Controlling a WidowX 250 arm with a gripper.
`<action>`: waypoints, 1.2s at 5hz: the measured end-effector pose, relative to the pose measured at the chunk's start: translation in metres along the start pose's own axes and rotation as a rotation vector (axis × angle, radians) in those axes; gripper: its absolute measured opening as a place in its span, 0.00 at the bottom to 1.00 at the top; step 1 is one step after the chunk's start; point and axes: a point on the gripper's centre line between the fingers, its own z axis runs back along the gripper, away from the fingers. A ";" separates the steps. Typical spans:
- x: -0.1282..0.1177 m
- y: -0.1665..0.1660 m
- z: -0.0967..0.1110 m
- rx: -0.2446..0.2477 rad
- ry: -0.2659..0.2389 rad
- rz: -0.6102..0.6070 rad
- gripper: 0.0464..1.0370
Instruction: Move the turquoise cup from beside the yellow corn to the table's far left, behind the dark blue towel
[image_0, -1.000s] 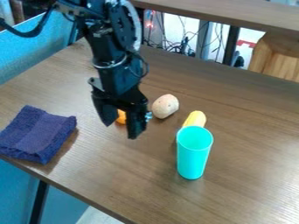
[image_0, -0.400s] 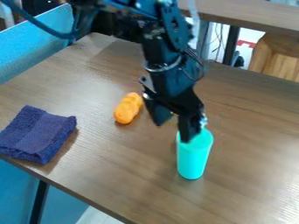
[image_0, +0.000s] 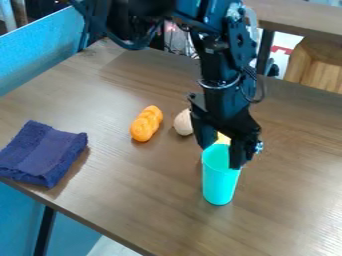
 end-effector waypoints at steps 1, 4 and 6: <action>-0.002 0.003 -0.003 0.012 0.035 0.013 0.96; -0.007 0.019 -0.011 0.002 0.082 0.031 0.93; -0.007 0.021 -0.012 0.013 0.095 0.032 0.36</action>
